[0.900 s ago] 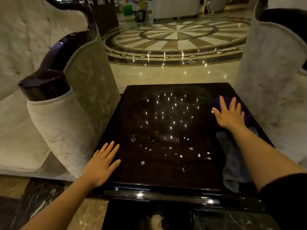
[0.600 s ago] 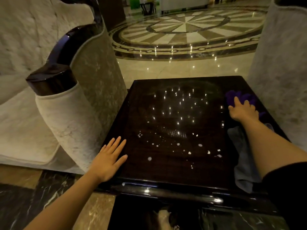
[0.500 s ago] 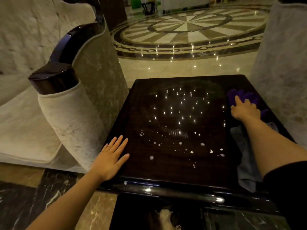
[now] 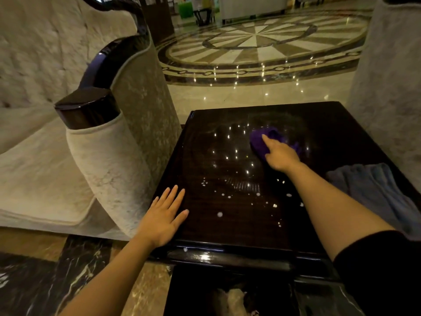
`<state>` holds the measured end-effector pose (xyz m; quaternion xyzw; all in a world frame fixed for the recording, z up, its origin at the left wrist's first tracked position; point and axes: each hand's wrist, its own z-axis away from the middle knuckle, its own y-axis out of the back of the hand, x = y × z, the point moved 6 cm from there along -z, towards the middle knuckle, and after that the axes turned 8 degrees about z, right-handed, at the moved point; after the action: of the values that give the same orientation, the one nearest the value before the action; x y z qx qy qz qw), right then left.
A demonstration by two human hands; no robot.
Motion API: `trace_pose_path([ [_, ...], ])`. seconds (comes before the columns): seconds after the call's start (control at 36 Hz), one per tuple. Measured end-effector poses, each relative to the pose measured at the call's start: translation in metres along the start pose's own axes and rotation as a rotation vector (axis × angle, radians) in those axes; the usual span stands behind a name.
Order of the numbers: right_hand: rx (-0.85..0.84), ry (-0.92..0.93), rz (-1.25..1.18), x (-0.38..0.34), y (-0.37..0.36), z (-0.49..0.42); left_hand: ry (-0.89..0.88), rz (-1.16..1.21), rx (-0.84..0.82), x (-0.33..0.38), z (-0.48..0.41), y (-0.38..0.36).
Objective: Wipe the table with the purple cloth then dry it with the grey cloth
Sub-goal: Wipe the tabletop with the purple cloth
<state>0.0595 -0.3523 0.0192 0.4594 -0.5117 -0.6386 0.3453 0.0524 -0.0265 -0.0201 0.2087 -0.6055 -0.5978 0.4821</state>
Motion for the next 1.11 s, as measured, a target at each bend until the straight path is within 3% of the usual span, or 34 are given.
trace_pose_path([
  [0.31, -0.133, 0.197, 0.007, -0.082, -0.015, 0.005, -0.035, 0.029, 0.012, -0.002, -0.002, -0.002],
  [0.92, -0.047, 0.574, 0.022, -0.146, -0.047, 0.128, -0.052, 0.06, 0.01, 0.007, 0.002, 0.003],
  [1.11, -0.028, 0.659, 0.059, -0.15, -0.048, 0.174, -0.075, -0.035, -0.015, 0.006, 0.004, 0.002],
])
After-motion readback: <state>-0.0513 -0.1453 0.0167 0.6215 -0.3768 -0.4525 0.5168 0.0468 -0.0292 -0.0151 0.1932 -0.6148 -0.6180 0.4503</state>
